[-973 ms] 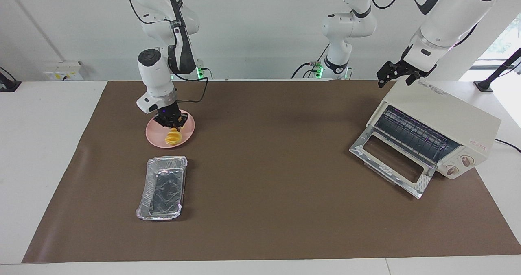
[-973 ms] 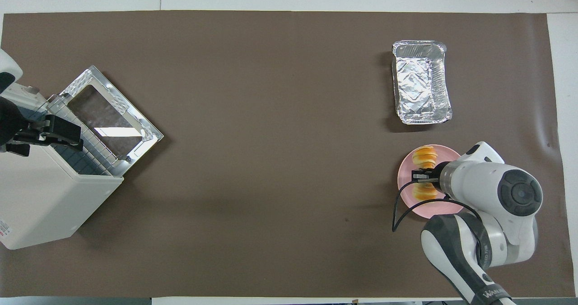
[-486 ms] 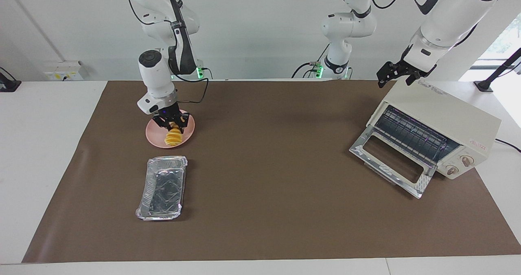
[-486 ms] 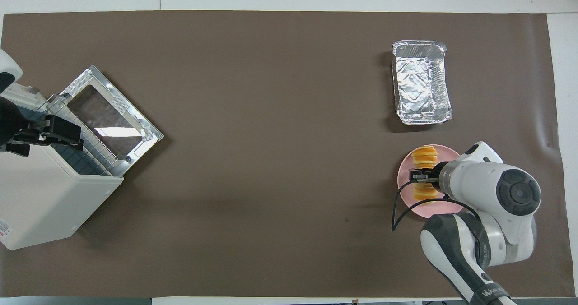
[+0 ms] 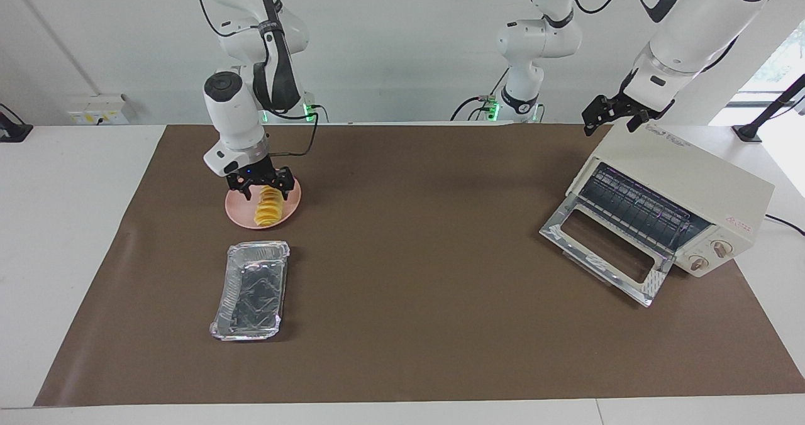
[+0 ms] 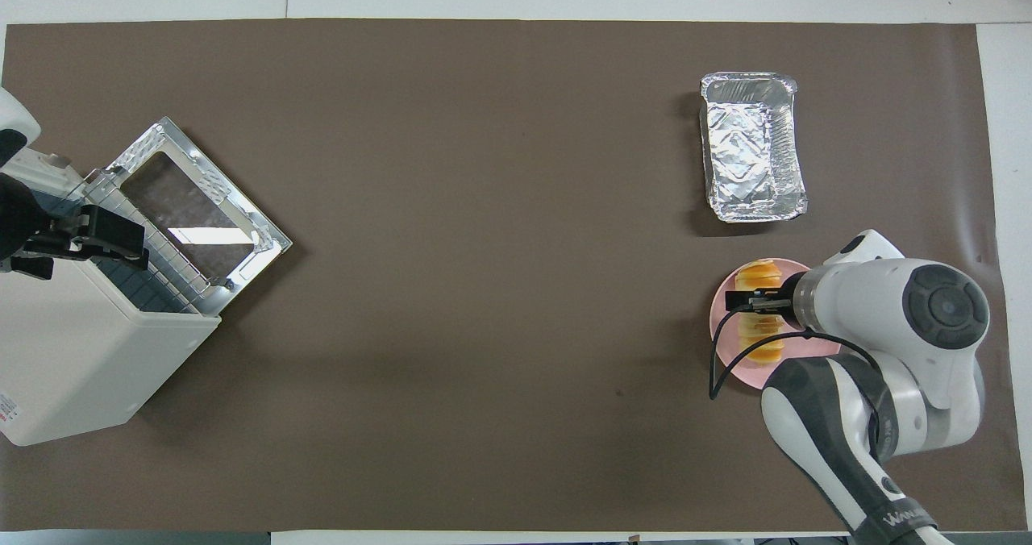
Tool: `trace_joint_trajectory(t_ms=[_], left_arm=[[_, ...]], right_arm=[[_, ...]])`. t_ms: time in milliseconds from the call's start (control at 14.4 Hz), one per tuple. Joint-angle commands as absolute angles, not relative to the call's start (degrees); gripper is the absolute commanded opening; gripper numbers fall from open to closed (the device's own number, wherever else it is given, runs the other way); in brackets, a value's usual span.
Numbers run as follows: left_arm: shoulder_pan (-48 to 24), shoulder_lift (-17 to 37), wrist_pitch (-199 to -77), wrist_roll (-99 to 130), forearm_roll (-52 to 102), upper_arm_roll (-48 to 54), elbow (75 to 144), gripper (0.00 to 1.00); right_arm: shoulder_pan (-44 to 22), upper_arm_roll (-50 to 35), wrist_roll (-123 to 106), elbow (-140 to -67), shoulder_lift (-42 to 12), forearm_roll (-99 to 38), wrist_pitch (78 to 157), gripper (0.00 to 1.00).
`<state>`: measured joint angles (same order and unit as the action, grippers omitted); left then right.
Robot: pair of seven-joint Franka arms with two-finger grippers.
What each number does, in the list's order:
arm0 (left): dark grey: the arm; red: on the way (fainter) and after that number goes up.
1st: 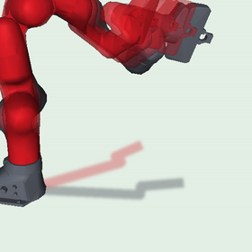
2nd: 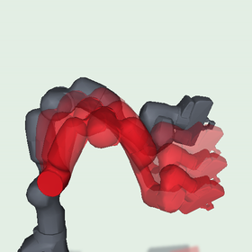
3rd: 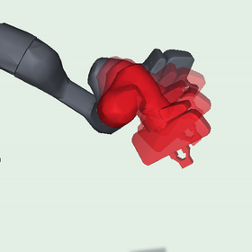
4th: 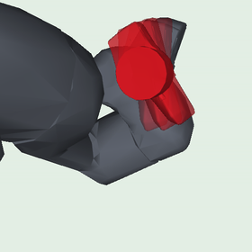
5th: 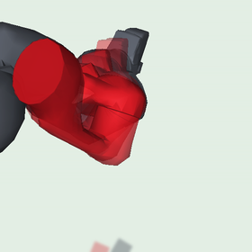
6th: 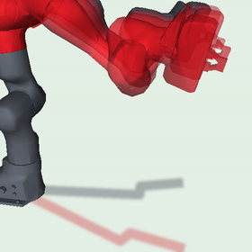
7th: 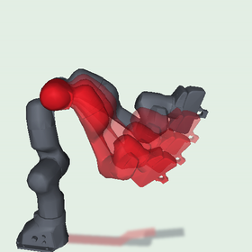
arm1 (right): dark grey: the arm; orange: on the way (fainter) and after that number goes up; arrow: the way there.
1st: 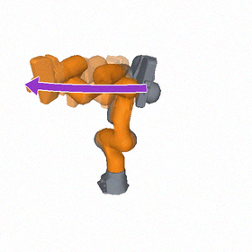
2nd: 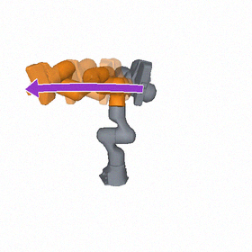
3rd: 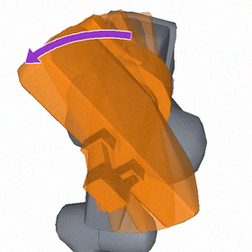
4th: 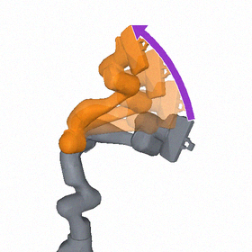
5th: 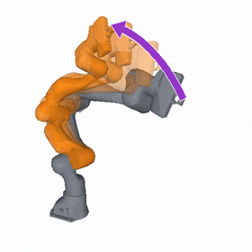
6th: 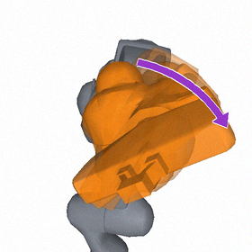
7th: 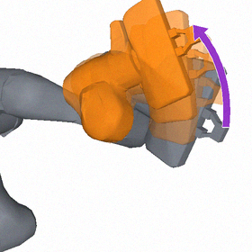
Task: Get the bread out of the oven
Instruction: 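Open the right gripper to release the bread on the plate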
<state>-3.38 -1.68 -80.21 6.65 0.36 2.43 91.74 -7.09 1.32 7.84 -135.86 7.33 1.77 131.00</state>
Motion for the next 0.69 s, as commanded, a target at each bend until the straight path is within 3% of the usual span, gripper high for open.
trace_joint_trajectory(t_ms=[0, 347, 625], left_arm=[[-2.81, -2.64, -80.07, 6.94, 1.23, 2.55, 92.29, 1.0], [-2.81, -2.64, -80.07, 6.94, 1.23, 2.55, 92.29, 1.0], [-2.81, -2.64, -80.07, 6.94, 1.23, 2.55, 92.29, 1.0]], right_arm=[[-5.02, 1.23, 4.32, -126.5, 7.12, 1.32, 122.11, 1.0], [-1.24, 1.49, -3.15, -113.4, 6.5, -0.35, 108.92, 1.0], [1.84, 1.67, -9.84, -101.63, 6.5, -0.26, 92.07, 1.0]])
